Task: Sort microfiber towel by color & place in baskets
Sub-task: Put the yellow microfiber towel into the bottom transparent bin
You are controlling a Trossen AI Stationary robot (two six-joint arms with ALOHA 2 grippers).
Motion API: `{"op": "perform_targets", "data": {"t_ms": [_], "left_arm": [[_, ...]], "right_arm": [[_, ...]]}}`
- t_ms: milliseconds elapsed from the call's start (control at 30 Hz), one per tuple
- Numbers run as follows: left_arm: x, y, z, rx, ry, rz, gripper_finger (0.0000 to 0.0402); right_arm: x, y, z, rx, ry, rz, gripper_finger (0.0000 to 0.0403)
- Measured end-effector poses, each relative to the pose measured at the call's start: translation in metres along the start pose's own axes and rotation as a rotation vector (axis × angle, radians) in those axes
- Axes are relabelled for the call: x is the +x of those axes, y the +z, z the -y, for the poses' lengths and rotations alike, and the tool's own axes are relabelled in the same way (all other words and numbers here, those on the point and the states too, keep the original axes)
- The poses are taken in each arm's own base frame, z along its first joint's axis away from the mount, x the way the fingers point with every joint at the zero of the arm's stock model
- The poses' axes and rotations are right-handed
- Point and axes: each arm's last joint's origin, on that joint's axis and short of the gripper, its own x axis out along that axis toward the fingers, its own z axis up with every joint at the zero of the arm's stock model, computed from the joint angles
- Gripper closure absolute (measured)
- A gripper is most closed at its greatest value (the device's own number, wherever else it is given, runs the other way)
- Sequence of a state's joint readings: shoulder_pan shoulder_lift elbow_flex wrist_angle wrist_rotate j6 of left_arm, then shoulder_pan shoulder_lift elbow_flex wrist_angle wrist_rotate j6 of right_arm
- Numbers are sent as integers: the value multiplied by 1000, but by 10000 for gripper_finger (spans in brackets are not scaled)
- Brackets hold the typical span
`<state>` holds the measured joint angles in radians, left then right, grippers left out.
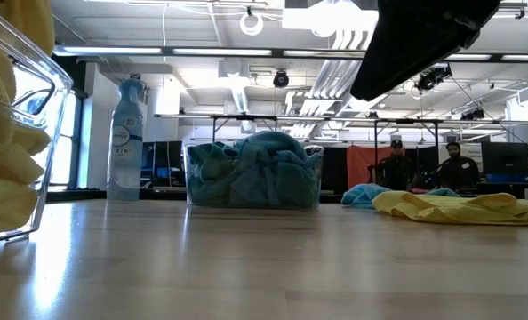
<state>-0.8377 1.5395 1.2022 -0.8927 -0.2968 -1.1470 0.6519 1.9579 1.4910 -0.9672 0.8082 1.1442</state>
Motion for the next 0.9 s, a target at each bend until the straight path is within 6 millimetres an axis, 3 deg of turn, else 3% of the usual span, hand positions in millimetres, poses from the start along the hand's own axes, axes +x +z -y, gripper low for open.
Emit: {"op": "perform_targets", "data": {"t_ms": [200, 633, 900], "left_arm": [[-4, 1, -2, -3, -1, 10, 261], [28, -5, 12, 86, 13, -52, 261], [33, -6, 13, 20, 23, -60, 261]], "right_arm": [[4, 3, 2, 13, -5, -11, 304], [6, 5, 2, 19, 2, -38, 304], [6, 5, 2, 19, 1, -38, 304]]}}
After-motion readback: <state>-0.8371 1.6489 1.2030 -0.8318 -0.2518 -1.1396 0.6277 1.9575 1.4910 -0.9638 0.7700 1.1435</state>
